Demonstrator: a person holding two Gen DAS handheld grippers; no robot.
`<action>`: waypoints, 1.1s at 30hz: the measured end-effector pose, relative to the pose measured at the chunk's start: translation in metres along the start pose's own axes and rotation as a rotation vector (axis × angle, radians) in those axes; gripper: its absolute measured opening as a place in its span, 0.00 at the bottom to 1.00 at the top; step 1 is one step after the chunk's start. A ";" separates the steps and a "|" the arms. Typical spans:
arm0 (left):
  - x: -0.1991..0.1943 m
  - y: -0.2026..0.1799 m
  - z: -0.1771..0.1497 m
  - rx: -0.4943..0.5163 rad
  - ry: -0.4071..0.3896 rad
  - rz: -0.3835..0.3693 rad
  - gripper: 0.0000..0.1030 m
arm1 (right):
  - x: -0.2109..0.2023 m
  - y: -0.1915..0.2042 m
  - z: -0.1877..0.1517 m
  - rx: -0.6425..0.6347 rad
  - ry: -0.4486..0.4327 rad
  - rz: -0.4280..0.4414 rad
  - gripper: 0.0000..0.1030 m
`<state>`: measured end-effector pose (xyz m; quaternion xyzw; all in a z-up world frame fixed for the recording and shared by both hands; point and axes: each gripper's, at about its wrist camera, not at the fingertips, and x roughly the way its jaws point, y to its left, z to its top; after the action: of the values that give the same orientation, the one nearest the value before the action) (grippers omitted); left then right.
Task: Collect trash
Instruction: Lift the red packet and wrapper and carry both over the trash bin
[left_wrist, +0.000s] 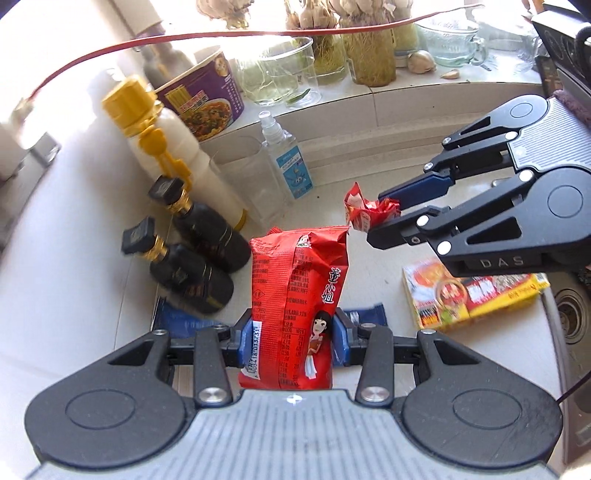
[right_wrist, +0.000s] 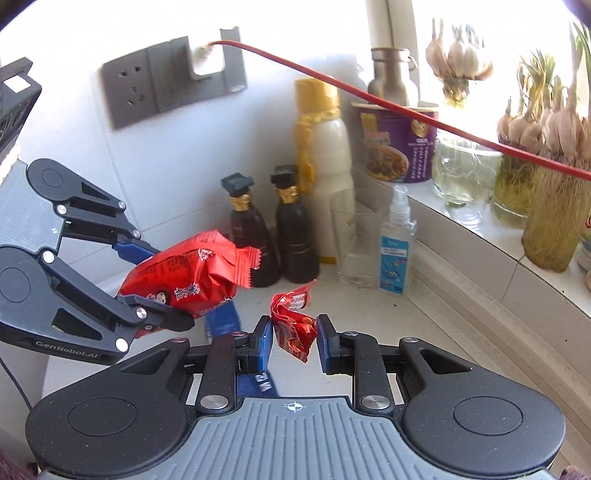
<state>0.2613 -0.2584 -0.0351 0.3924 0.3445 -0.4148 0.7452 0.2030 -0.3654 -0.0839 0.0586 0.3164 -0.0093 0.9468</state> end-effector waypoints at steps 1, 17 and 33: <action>-0.005 -0.001 -0.004 -0.008 -0.001 0.000 0.37 | -0.003 0.004 0.000 -0.004 -0.002 0.004 0.23; -0.068 -0.023 -0.092 -0.231 -0.025 -0.031 0.38 | -0.042 0.072 -0.035 -0.058 0.016 0.105 0.23; -0.115 -0.021 -0.211 -0.681 -0.041 -0.013 0.38 | -0.042 0.141 -0.072 -0.084 0.091 0.239 0.23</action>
<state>0.1547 -0.0416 -0.0407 0.1105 0.4507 -0.2884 0.8375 0.1336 -0.2174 -0.1011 0.0565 0.3499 0.1193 0.9275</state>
